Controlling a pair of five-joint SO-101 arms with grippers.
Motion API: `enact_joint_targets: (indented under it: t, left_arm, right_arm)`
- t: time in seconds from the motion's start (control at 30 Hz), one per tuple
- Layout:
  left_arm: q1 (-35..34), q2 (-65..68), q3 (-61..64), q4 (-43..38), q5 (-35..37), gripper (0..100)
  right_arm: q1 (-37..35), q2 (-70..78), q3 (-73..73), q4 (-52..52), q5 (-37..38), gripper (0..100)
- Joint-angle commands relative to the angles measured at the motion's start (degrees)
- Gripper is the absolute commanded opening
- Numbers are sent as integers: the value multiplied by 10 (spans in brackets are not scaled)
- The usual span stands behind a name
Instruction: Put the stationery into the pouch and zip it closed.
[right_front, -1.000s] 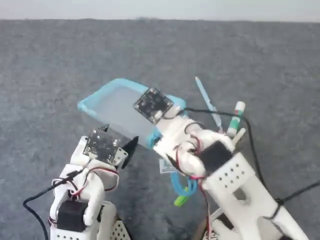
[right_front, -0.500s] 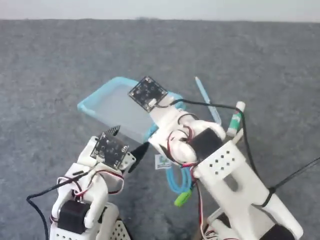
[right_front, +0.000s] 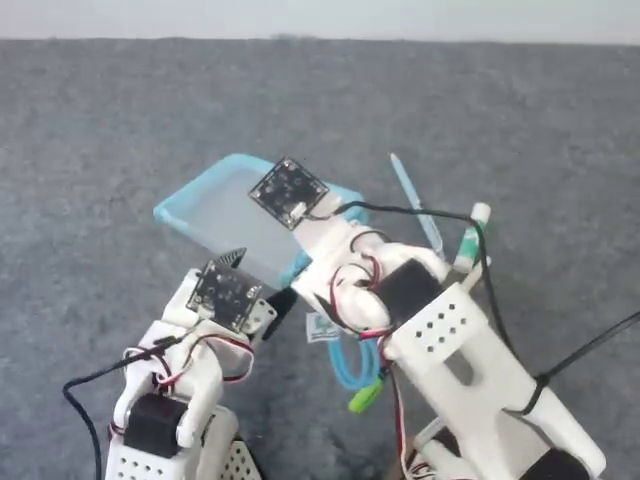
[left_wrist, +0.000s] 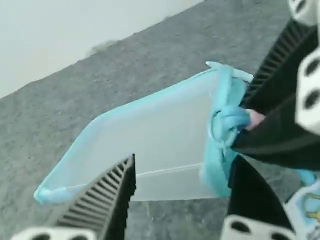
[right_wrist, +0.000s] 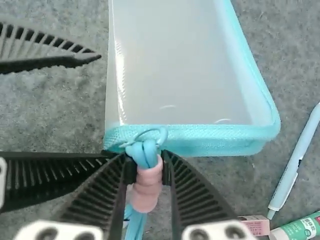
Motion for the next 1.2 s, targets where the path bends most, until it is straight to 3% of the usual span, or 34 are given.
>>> enact_joint_targets:
  t: [0.0, 0.23, 0.63, 1.17]
  left_arm:
    - [-1, 3, 6, -29, 8, 285]
    - [-25, 3, 15, -40, 7, 281]
    - [-27, 1, 23, -53, -2, 136]
    - [-30, 0, 23, -53, -11, 66]
  right_arm:
    - [-4, -29, -40, 7, -9, 6]
    - [0, -84, -27, 31, -3, 6]
    - [0, -83, 1, 29, -3, 6]
    - [0, -82, 142, -51, 17, 6]
